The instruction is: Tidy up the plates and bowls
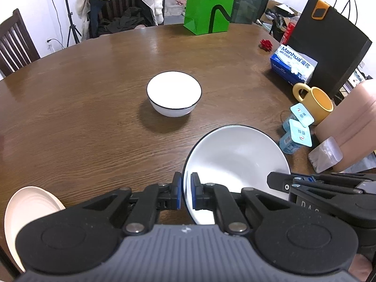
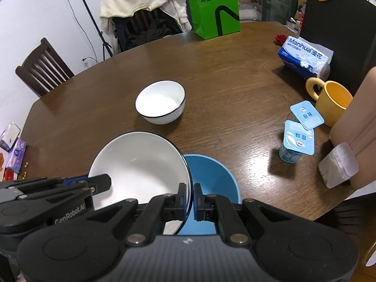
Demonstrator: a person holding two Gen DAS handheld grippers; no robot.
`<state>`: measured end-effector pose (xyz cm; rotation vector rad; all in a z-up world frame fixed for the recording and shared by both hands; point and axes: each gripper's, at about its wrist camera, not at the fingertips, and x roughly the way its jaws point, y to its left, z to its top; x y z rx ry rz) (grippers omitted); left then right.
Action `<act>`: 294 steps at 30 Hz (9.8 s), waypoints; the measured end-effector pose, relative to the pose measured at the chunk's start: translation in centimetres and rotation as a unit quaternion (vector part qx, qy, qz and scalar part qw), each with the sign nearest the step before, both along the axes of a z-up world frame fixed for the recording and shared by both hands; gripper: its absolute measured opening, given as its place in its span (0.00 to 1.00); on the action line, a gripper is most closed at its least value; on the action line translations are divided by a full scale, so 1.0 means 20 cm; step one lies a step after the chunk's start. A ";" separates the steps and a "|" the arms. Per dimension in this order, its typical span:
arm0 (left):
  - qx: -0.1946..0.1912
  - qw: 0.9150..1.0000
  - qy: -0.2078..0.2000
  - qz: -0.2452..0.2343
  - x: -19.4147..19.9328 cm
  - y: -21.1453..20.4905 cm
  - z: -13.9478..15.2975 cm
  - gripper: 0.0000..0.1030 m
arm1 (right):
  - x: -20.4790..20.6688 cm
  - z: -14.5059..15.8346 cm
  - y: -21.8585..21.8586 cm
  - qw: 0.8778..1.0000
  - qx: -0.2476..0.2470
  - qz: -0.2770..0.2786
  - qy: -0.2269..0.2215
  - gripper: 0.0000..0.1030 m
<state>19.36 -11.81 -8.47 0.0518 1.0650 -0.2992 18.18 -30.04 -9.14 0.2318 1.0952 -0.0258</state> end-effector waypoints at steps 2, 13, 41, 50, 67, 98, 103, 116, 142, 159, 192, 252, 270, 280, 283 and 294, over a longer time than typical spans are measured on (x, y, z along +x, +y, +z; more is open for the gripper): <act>0.000 1.000 0.002 -0.004 0.00 -0.01 -0.01 0.08 | 0.00 -0.01 -0.01 1.000 0.000 -0.003 0.002 0.05; -0.002 1.000 0.018 -0.015 0.03 -0.06 -0.08 0.08 | 0.00 -0.07 -0.06 1.000 0.000 -0.016 0.017 0.05; 0.010 0.998 0.053 -0.042 0.10 -0.17 -0.28 0.08 | 0.06 -0.28 -0.14 0.997 -0.001 -0.036 0.061 0.05; 0.015 0.997 0.061 -0.047 0.12 -0.19 -0.32 0.08 | 0.07 -0.33 -0.15 0.997 0.001 -0.041 0.071 0.05; 0.022 0.996 0.074 -0.049 0.16 -0.20 -0.41 0.08 | 0.10 -0.41 -0.15 0.996 0.005 -0.041 0.085 0.05; 0.030 0.994 0.088 -0.059 0.19 -0.23 -0.51 0.08 | 0.13 -0.51 -0.14 0.994 0.002 -0.034 0.102 0.06; 0.035 0.994 0.088 -0.063 0.20 -0.24 -0.51 0.08 | 0.13 -0.51 -0.15 0.994 0.002 -0.036 0.101 0.06; 0.037 0.993 0.097 -0.063 0.21 -0.24 -0.51 0.10 | 0.13 -0.51 -0.16 0.994 0.005 -0.036 0.105 0.06; 0.031 0.993 0.103 -0.046 0.22 -0.22 -0.48 0.10 | 0.15 -0.53 -0.14 0.991 0.011 -0.034 0.125 0.06; 0.014 0.993 0.111 -0.034 0.22 -0.19 -0.45 0.10 | 0.16 -0.50 -0.18 0.992 0.021 -0.034 0.124 0.20; -0.046 0.982 -0.178 0.045 -0.40 0.08 0.14 1.00 | -0.41 -0.03 -0.32 0.989 0.007 0.056 -0.137 1.00; -0.057 0.993 -0.096 0.040 0.26 0.23 0.13 1.00 | 0.10 0.00 -0.14 0.996 -0.016 0.078 -0.045 0.99; -0.024 0.997 -0.067 0.037 0.60 0.21 0.03 1.00 | 0.54 -0.08 -0.09 0.998 -0.022 0.061 -0.019 0.99; -0.015 0.997 -0.046 0.054 0.79 0.18 -0.07 1.00 | 0.77 -0.16 -0.06 0.997 -0.023 0.068 -0.002 0.98; -0.010 0.997 -0.041 0.059 0.84 0.17 -0.10 1.00 | 0.84 -0.18 -0.07 0.998 -0.022 0.064 0.002 0.98; -0.001 0.997 0.001 0.074 1.04 0.16 -0.23 1.00 | 1.04 -0.27 -0.08 0.998 -0.018 0.047 0.025 0.98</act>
